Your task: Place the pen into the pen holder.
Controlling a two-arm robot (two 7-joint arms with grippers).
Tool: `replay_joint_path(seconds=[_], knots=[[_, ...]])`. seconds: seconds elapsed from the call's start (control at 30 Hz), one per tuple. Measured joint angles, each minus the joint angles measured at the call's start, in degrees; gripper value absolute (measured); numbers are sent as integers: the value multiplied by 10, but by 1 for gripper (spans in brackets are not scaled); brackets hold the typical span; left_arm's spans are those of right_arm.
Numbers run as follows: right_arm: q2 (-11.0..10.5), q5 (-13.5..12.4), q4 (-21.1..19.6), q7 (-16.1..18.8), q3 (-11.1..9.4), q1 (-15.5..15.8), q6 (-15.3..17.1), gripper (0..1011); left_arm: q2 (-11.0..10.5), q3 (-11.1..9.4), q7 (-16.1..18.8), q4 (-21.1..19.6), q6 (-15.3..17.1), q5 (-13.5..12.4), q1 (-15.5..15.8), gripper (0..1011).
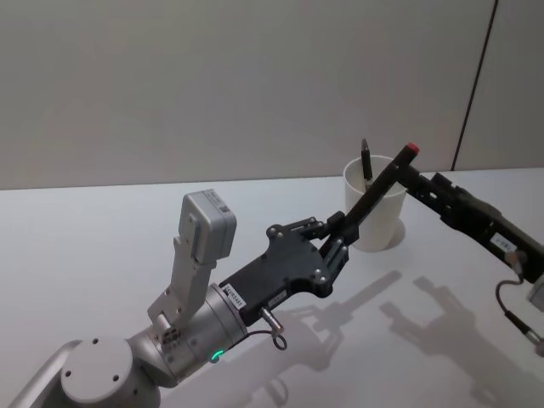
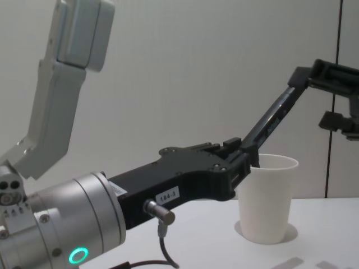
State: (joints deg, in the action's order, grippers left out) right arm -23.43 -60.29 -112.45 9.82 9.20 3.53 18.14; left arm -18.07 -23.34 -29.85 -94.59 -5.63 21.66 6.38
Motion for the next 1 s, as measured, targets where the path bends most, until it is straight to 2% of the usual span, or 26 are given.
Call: replay_joint_path(seconds=[1.0], knots=[[36,-14,22,-51,35,-38,33,1002,0,0,0,0,0,0,0,177]])
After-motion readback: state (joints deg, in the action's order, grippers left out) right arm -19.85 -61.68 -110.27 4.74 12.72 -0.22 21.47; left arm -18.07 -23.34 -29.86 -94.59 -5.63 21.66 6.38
